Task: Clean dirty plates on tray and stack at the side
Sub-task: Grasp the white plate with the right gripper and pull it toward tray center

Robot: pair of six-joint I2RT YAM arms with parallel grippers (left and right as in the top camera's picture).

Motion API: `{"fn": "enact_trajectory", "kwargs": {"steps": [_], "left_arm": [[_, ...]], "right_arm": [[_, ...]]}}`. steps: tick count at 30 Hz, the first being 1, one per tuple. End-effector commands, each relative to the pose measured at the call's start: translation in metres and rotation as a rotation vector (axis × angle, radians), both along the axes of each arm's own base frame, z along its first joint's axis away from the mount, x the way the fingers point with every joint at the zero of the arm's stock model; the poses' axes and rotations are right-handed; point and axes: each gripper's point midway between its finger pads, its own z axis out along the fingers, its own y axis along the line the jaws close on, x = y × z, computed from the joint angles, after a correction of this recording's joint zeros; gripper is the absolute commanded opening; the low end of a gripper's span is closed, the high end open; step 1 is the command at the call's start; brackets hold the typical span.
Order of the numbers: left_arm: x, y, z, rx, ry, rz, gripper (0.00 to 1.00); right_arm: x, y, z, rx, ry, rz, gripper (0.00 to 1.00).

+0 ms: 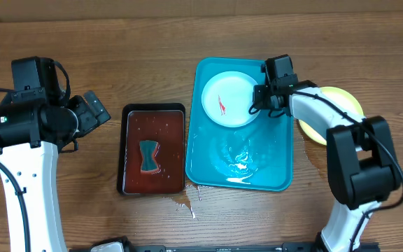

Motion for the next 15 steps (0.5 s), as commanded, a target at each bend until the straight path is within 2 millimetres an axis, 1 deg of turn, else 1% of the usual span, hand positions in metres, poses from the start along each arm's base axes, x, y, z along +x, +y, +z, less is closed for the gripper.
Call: {"fn": "enact_trajectory", "kwargs": {"steps": [1, 3, 5, 7, 8, 10, 11, 13, 15], "left_arm": [[0.002, 0.003, 0.004, 0.015, -0.006, -0.003, 1.00], [0.002, 0.003, 0.004, 0.015, -0.006, -0.003, 1.00], [0.002, 0.003, 0.004, 0.015, -0.006, -0.003, 1.00], [0.002, 0.003, 0.004, 0.015, -0.006, -0.003, 1.00], [0.002, 0.003, 0.004, 0.015, -0.006, -0.003, 1.00], [0.002, 0.003, 0.004, 0.015, -0.006, -0.003, 1.00], [0.002, 0.003, 0.004, 0.015, -0.006, -0.003, 1.00], [0.002, 0.003, 0.004, 0.015, -0.006, -0.003, 1.00], [0.002, 0.003, 0.004, 0.015, -0.006, -0.003, 1.00]], "right_arm": [[0.000, -0.003, 0.054, 0.005, -0.094, 0.000, 0.04], [-0.009, -0.005, 0.084, 0.015, -0.124, -0.004, 0.04], [-0.026, -0.009, 0.111, 0.033, -0.125, -0.033, 0.04], [-0.045, -0.014, 0.127, 0.057, -0.098, -0.086, 0.04], [-0.055, -0.017, 0.131, 0.067, -0.077, -0.114, 0.04], [-0.073, -0.020, 0.132, 0.062, -0.024, -0.135, 0.04], [-0.081, -0.021, 0.128, 0.051, 0.013, -0.136, 0.04], [-0.101, -0.023, 0.113, 0.027, 0.109, -0.150, 0.04], [-0.117, -0.024, 0.095, 0.013, 0.179, -0.172, 0.04]]}}
